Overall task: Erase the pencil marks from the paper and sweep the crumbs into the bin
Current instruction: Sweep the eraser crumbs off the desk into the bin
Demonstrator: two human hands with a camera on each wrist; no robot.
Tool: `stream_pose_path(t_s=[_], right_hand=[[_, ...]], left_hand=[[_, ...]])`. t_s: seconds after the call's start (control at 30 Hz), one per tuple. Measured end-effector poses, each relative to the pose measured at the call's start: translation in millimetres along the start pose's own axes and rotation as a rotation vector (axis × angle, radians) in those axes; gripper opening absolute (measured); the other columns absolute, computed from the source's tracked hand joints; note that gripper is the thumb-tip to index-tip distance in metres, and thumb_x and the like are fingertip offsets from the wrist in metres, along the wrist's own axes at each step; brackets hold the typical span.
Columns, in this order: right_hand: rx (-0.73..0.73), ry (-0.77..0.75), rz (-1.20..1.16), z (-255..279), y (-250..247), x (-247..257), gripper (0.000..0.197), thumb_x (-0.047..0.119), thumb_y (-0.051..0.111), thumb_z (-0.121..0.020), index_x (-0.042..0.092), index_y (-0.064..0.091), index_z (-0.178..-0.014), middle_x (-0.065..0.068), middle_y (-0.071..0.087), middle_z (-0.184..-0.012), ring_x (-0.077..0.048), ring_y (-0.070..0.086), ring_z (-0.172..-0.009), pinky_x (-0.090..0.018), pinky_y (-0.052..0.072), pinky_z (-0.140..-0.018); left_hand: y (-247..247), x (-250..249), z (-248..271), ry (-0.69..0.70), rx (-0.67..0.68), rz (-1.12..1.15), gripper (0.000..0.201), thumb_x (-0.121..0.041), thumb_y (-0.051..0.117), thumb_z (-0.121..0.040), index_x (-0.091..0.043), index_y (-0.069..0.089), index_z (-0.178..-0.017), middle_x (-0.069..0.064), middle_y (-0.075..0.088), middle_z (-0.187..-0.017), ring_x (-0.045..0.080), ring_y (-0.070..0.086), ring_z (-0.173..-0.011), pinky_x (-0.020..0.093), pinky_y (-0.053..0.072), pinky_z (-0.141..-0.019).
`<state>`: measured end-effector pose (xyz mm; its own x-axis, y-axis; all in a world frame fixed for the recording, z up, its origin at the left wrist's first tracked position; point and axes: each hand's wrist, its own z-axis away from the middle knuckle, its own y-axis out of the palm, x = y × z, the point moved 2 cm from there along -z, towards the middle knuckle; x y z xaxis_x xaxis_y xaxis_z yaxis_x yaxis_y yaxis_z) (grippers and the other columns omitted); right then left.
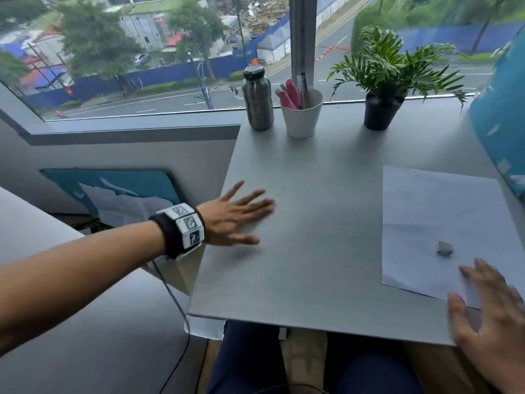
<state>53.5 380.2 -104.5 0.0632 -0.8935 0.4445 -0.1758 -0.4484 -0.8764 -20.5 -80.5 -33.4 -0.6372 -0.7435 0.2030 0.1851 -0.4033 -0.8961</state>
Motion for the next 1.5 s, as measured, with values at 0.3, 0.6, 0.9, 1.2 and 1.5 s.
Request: stream_pose_path(t_s=[0.3, 0.6, 0.9, 1.2, 1.5], right_hand=[[-0.007, -0.006, -0.003, 3, -3, 3, 0.068, 0.053, 0.029, -0.083, 0.015, 0.047, -0.136, -0.007, 0.036, -0.154, -0.025, 0.031, -0.143, -0.045, 0.019, -0.119], [-0.007, -0.031, 0.007, 4, -3, 1, 0.065, 0.051, 0.03, -0.084, 0.014, 0.047, -0.135, -0.007, 0.036, -0.154, -0.025, 0.031, -0.143, -0.044, 0.02, -0.12], [0.008, -0.033, 0.03, 5, -4, 5, 0.068, 0.051, 0.029, -0.084, 0.013, 0.046, -0.138, -0.008, 0.035, -0.155, -0.025, 0.031, -0.143, -0.042, 0.018, -0.12], [0.0, -0.027, 0.017, 7, -7, 4, 0.065, 0.049, 0.03, -0.084, 0.013, 0.048, -0.135, -0.008, 0.037, -0.153, -0.025, 0.033, -0.142, -0.043, 0.019, -0.12], [-0.001, -0.015, -0.006, 6, -8, 6, 0.068, 0.051, 0.03, -0.082, 0.012, 0.05, -0.134, -0.008, 0.038, -0.152, -0.026, 0.034, -0.14, -0.043, 0.019, -0.12]], left_hand=[[-37, -139, -21, 0.316, -0.111, 0.089, 0.086, -0.072, 0.025, -0.089, -0.024, -0.002, -0.156, -0.008, -0.007, -0.162, 0.019, -0.022, -0.147, 0.055, -0.023, -0.112], [-11, -51, -40, -0.156, 0.018, 0.134, 0.087, -0.078, 0.002, -0.084, -0.028, -0.012, -0.154, -0.008, -0.013, -0.162, 0.019, -0.022, -0.146, 0.056, -0.022, -0.111], [-48, -157, -65, 0.108, -0.008, 0.187, 0.087, -0.08, 0.01, -0.085, -0.03, -0.013, -0.153, -0.01, -0.018, -0.159, 0.019, -0.029, -0.143, 0.054, -0.033, -0.105], [-20, -53, -44, -0.376, 0.084, 0.244, 0.092, -0.081, 0.008, -0.083, -0.025, -0.013, -0.154, -0.011, -0.02, -0.158, 0.02, -0.022, -0.146, 0.058, -0.026, -0.108], [-55, -175, -91, 0.005, -0.091, 0.265, 0.092, -0.081, 0.014, -0.084, -0.026, -0.006, -0.155, -0.01, -0.011, -0.161, 0.017, -0.021, -0.146, 0.054, -0.027, -0.109]])
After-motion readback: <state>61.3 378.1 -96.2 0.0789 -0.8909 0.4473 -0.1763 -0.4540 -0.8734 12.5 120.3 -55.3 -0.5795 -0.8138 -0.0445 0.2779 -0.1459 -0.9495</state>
